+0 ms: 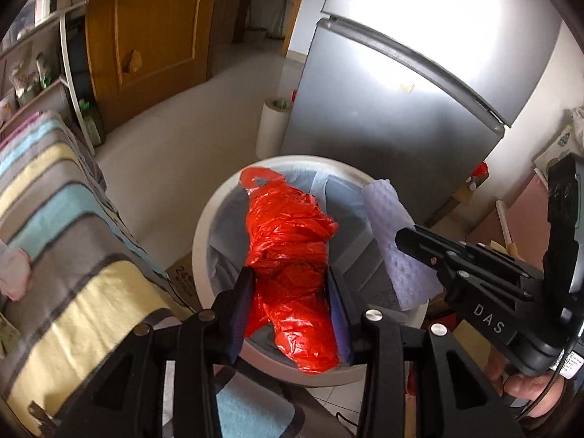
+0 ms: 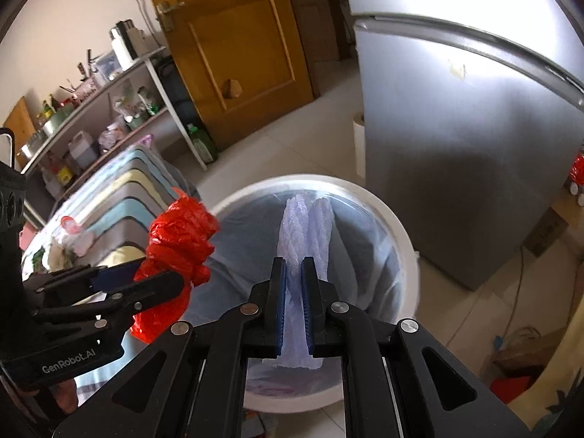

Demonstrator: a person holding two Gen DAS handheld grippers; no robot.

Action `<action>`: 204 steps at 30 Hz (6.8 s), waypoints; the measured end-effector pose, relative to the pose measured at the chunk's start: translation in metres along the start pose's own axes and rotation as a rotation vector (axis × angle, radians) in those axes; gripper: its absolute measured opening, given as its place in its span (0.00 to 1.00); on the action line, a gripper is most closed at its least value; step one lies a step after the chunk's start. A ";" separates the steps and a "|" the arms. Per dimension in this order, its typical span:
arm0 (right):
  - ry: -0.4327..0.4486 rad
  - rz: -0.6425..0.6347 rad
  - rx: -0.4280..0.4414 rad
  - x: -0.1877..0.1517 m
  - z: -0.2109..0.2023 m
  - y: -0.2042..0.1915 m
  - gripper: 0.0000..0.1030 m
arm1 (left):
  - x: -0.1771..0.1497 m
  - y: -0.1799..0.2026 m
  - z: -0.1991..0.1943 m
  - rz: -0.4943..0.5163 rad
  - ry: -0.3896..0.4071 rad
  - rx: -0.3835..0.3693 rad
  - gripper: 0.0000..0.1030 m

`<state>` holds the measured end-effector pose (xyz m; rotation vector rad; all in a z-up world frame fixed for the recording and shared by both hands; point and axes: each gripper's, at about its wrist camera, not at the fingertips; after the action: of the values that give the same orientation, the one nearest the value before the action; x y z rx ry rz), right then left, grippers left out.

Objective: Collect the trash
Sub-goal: 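Carry both items over the white bin and open both tools to drop them, then grasp the white foam sleeve with the left tool while the right tool grasps the brown wrapper, then carry both items over the bin and open both tools to release them, then grasp the yellow snack wrapper with the left tool while the right tool grasps the clear plastic cup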

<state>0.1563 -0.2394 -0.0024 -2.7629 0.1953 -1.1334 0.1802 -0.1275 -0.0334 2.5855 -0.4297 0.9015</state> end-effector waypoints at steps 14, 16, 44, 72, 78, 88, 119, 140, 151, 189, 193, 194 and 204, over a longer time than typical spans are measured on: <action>0.000 0.017 -0.030 -0.008 -0.001 0.003 0.37 | -0.003 -0.019 -0.035 -0.043 0.071 0.031 0.62; 0.013 0.012 -0.022 -0.009 -0.007 -0.004 0.37 | -0.008 -0.024 -0.052 -0.036 0.100 0.062 0.63; 0.031 -0.213 0.296 -0.068 -0.042 -0.198 0.37 | -0.147 -0.178 -0.228 -0.377 0.293 0.489 0.69; -0.086 -0.328 0.291 -0.094 0.008 -0.275 0.47 | -0.157 -0.220 -0.202 -0.509 0.241 0.488 0.58; -0.071 -0.326 0.298 -0.096 0.007 -0.273 0.40 | -0.160 -0.220 -0.202 -0.519 0.235 0.467 0.37; -0.053 -0.317 0.322 -0.098 0.001 -0.269 0.12 | -0.165 -0.214 -0.209 -0.500 0.259 0.447 0.29; 0.028 -0.276 0.365 -0.087 -0.037 -0.242 0.11 | -0.164 -0.200 -0.196 -0.441 0.199 0.470 0.35; 0.096 -0.201 0.343 -0.073 -0.064 -0.197 0.11 | -0.124 -0.124 -0.208 -0.232 0.281 0.344 0.25; 0.156 -0.119 0.223 -0.043 -0.078 -0.132 0.11 | -0.062 -0.066 -0.159 -0.071 0.262 0.171 0.25; -0.015 0.030 -0.023 -0.022 -0.001 -0.006 0.41 | -0.010 -0.010 -0.019 -0.002 0.024 0.006 0.48; 0.008 0.019 -0.017 -0.020 -0.011 -0.015 0.41 | -0.013 -0.015 -0.041 0.015 0.075 0.046 0.52; 0.014 0.019 -0.014 -0.020 -0.013 -0.017 0.41 | -0.013 -0.017 -0.046 0.009 0.083 0.052 0.52; 0.105 -0.023 0.066 -0.013 -0.044 -0.061 0.41 | -0.028 -0.061 -0.109 -0.074 0.194 0.140 0.56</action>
<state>0.1201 -0.1814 0.0313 -2.6570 0.1359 -1.2687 0.1258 -0.0219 0.0130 2.5845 -0.2232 1.1811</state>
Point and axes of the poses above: each gripper's, at about its wrist camera, not at the fingertips, and z roughly the way its jaws point, y to its right, x to its top, and after that the axes turned 6 degrees about y, right-handed
